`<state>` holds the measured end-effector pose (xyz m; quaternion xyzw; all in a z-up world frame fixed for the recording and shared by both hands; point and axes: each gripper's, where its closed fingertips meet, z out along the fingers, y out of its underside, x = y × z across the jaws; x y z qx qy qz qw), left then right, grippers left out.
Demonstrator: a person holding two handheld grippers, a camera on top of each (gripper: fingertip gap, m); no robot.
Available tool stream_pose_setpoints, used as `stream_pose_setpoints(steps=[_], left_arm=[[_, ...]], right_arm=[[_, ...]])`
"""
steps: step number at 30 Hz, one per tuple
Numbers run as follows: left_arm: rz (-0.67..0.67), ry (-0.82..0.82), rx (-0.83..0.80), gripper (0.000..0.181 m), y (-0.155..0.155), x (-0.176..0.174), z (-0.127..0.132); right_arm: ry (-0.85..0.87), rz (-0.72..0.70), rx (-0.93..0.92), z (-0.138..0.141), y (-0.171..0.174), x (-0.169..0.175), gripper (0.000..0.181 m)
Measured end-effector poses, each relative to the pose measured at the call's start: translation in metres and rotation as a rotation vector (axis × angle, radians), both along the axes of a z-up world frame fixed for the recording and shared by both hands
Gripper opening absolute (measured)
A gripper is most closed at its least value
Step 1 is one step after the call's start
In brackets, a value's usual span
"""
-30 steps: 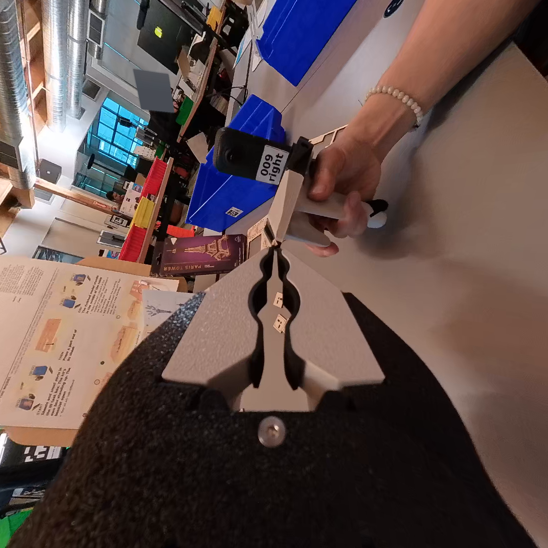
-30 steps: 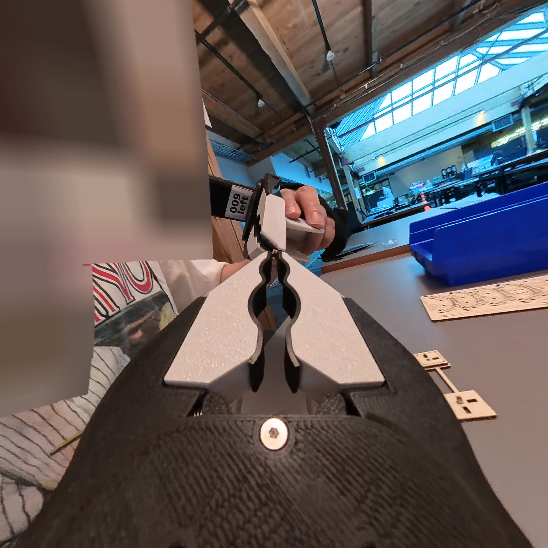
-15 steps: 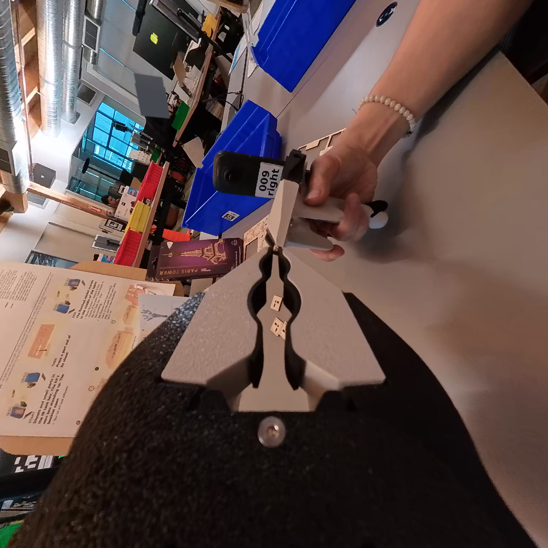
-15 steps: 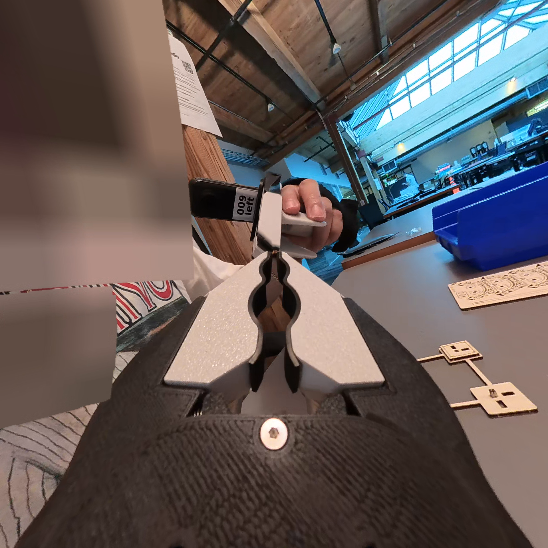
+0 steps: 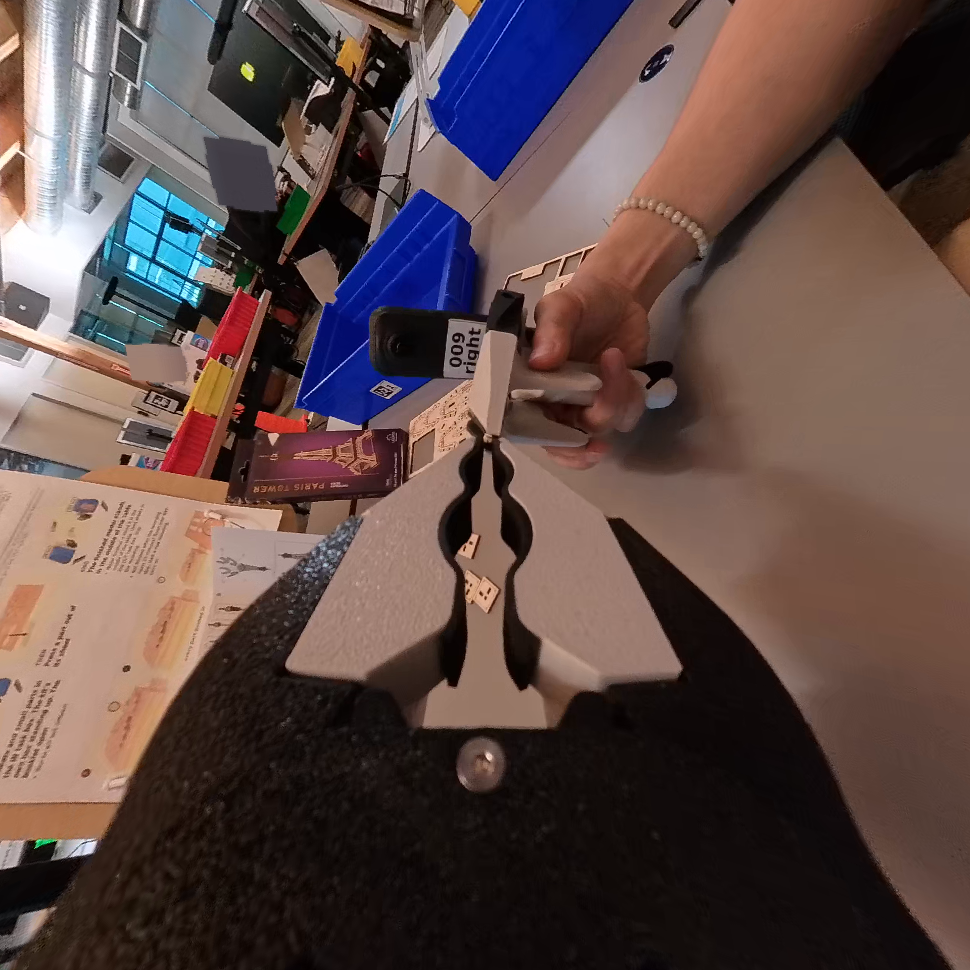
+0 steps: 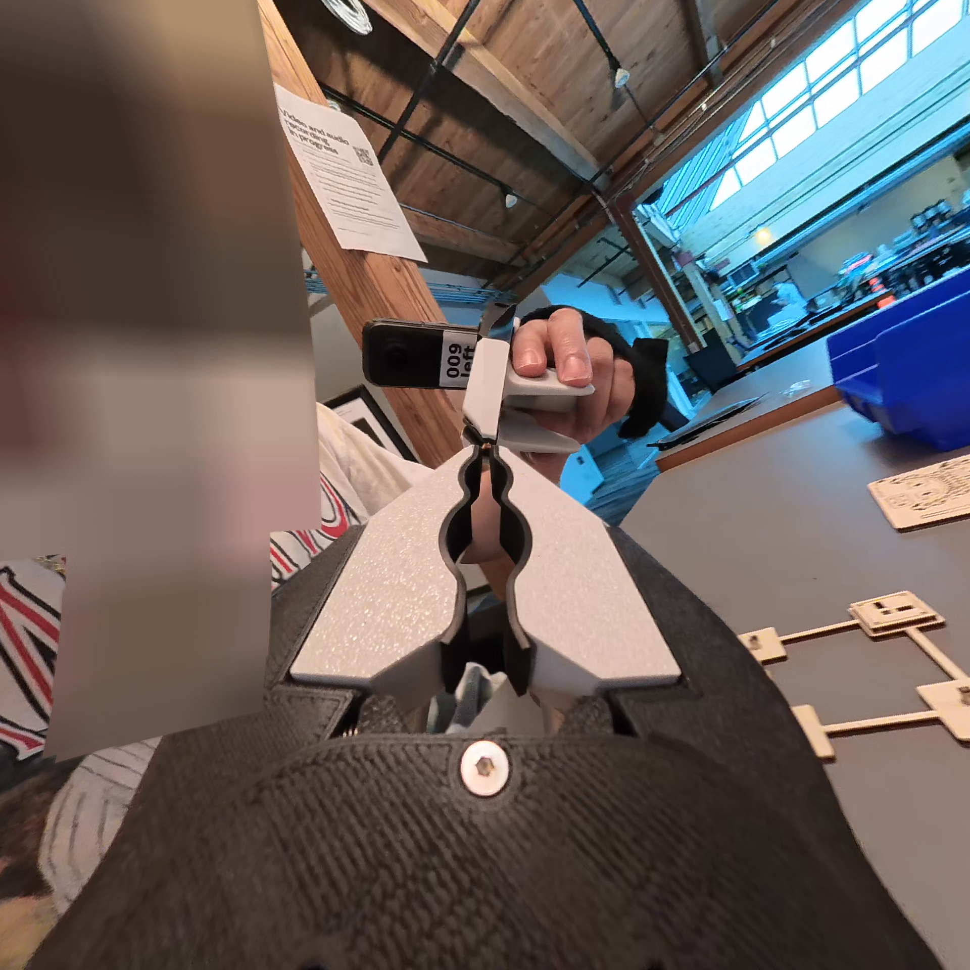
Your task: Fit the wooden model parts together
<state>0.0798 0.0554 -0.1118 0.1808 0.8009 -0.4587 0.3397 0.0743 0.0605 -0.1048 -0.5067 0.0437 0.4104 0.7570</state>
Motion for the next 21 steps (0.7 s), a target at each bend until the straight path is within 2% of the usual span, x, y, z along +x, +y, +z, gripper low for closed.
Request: stream_pose_setpoints(steps=[2, 5, 7, 9, 11, 14, 18, 21], left_arm=[[0.005, 0.028, -0.001, 0.0, 0.0, -0.001, -0.001], [0.07, 0.078, 0.042, 0.0, 0.003, 0.005, -0.007], [0.127, 0.113, 0.082, 0.0, 0.007, 0.013, -0.014], [0.214, 0.208, 0.144, 0.0, 0.017, 0.024, -0.031], [0.294, 0.37, 0.214, 0.0, 0.028, 0.032, -0.058], [0.376, 0.598, 0.296, 0.0, 0.038, 0.036, -0.096], [0.449, 0.786, 0.421, 0.0, 0.048, 0.036, -0.132], [0.472, 0.846, 0.498, 0.0, 0.05, 0.034, -0.145]], right_arm=[[0.014, 0.017, 0.0, 0.0, -0.001, -0.001, 0.001], [-0.013, -0.03, -0.036, -0.005, 0.0, 0.005, 0.001], [-0.086, -0.082, -0.093, -0.014, 0.002, 0.009, 0.002], [-0.232, -0.179, -0.185, -0.028, 0.004, 0.015, 0.012], [-0.466, -0.31, -0.287, -0.042, 0.004, 0.024, 0.005], [-0.959, -0.506, -0.472, -0.075, 0.002, 0.037, 0.0], [-1.511, -0.588, -0.636, -0.115, 0.015, 0.038, 0.0], [-1.758, -0.573, -0.715, -0.139, 0.023, 0.038, 0.0]])
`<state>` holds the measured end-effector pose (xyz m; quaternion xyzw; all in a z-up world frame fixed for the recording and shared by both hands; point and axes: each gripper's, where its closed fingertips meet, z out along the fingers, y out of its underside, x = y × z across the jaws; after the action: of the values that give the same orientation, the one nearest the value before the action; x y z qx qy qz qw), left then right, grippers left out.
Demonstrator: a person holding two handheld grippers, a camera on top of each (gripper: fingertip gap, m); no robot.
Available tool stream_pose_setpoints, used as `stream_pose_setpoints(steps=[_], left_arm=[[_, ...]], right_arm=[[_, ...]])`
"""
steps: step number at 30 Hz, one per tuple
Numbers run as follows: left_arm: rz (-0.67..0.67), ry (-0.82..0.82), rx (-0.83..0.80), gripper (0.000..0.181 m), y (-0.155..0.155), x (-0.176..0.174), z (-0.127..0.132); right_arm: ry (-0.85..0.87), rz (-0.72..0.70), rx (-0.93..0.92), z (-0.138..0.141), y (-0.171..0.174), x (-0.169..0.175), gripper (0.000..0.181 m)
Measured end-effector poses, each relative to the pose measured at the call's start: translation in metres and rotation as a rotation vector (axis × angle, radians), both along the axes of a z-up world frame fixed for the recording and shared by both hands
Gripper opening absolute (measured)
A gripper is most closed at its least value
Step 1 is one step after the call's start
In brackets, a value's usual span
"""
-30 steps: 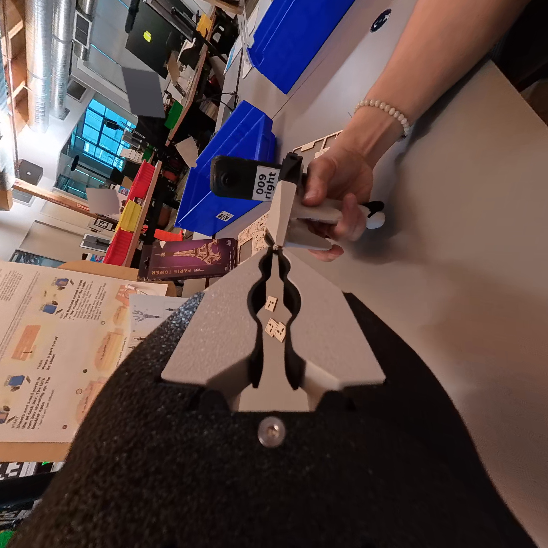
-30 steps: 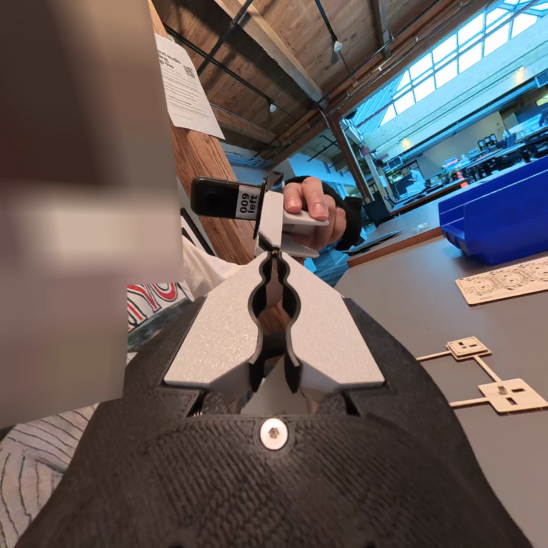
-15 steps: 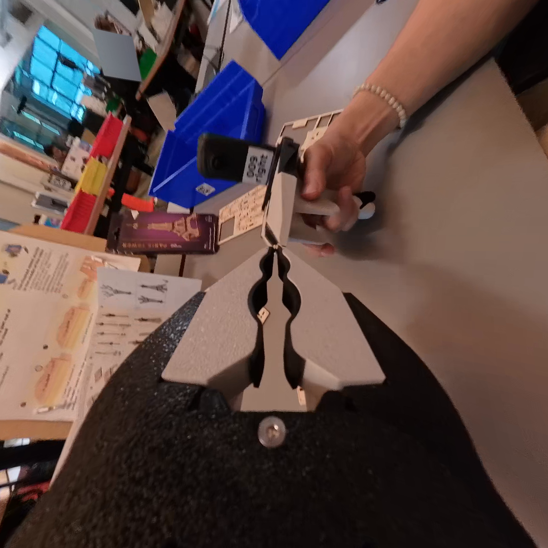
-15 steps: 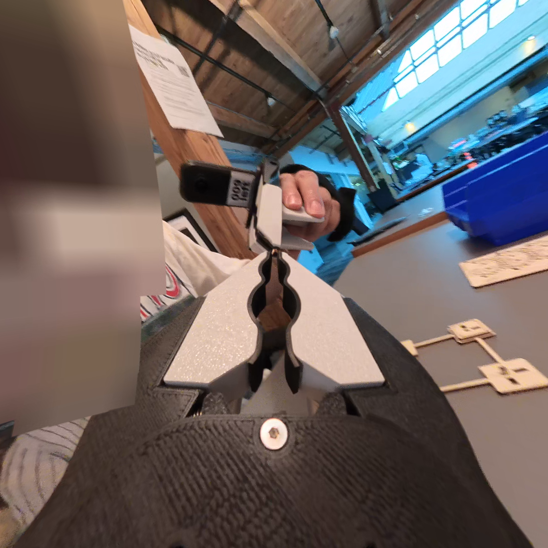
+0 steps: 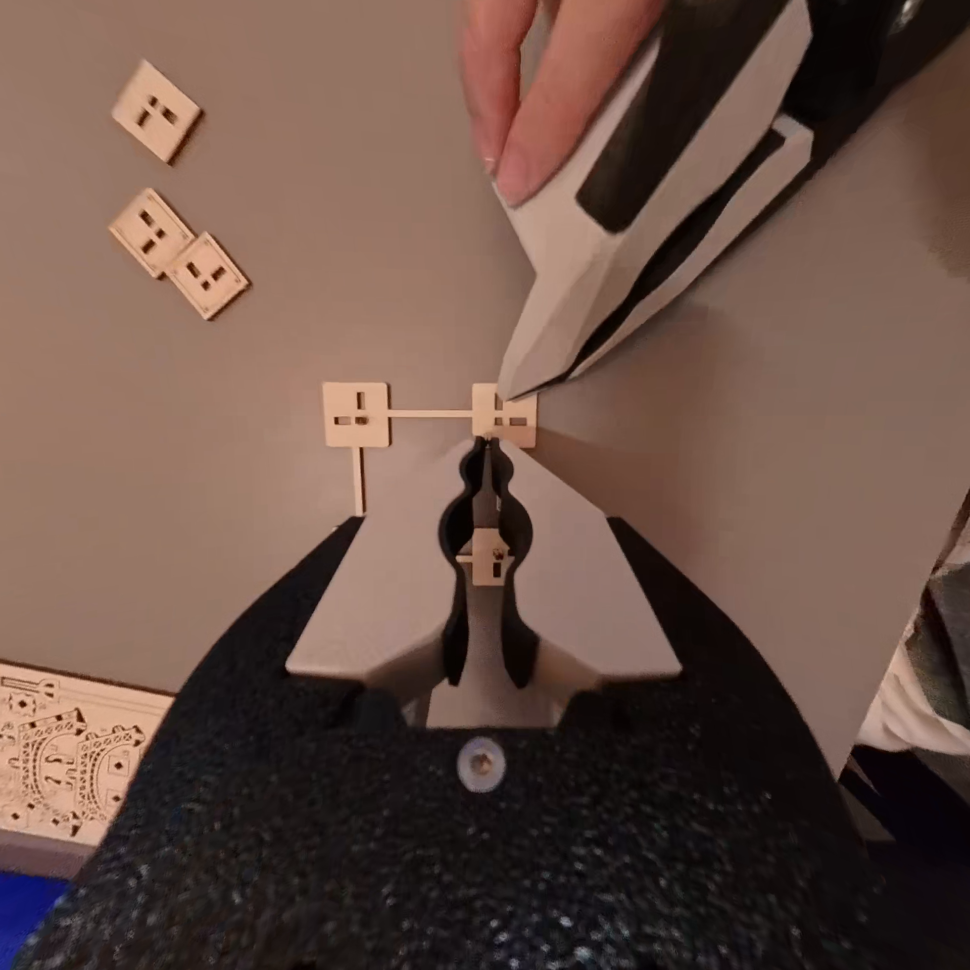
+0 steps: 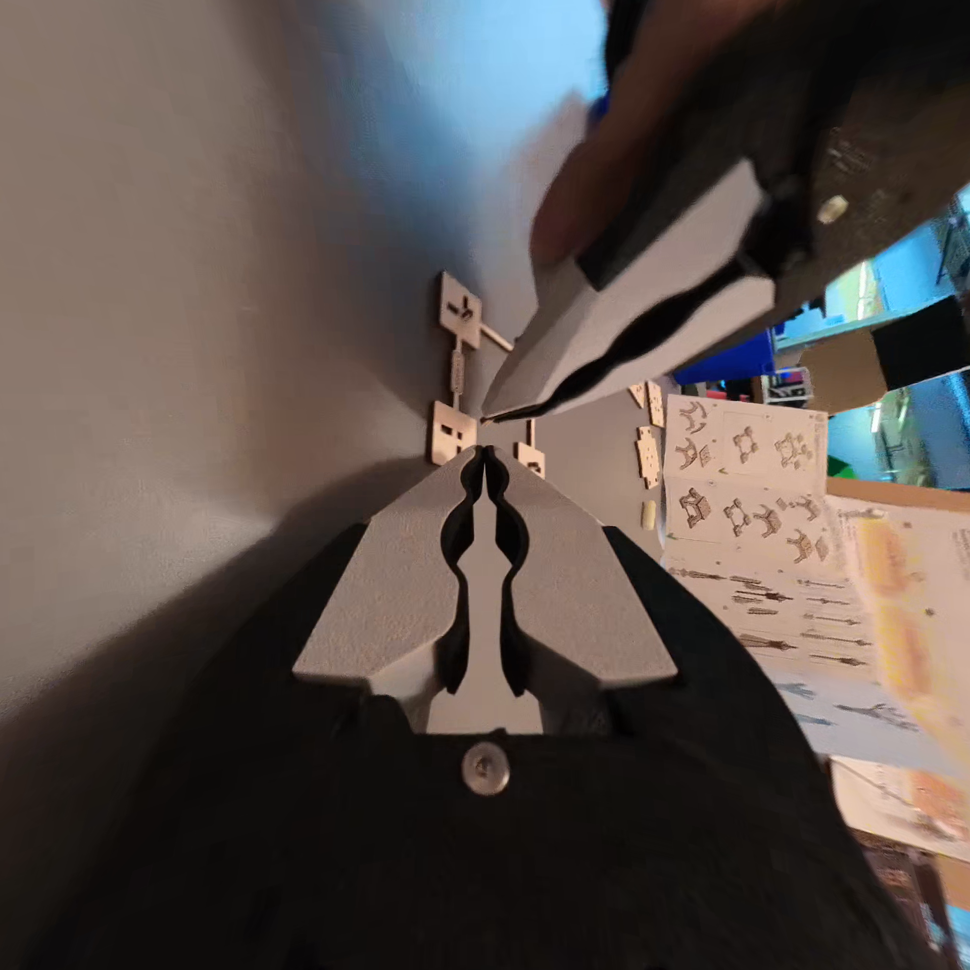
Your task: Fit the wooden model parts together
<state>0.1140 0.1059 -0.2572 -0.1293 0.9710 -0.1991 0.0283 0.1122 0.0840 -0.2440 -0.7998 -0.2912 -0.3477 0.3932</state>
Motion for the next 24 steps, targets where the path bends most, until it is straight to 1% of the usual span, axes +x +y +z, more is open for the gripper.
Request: stream_pose_setpoints(steps=[2, 6, 16, 24], left_arm=[[-0.016, 0.017, 0.016, 0.0, -0.0018, -0.0025, -0.0023], [-0.005, 0.029, 0.021, 0.0, -0.0033, -0.0012, -0.002], [0.011, 0.085, 0.049, 0.0, -0.0043, -0.0044, -0.0072], [-0.084, 0.03, 0.143, 0.0, -0.0019, -0.0067, -0.0072]], right_arm=[[-0.029, 0.007, -0.041, -0.0069, 0.0025, -0.0021, 0.0], [-0.047, -0.024, -0.074, -0.0109, -0.0001, 0.0038, 0.0], [-0.006, -0.011, -0.054, -0.0109, 0.003, -0.0006, 0.0], [0.004, 0.0, -0.045, -0.0115, 0.0056, -0.002, 0.0]])
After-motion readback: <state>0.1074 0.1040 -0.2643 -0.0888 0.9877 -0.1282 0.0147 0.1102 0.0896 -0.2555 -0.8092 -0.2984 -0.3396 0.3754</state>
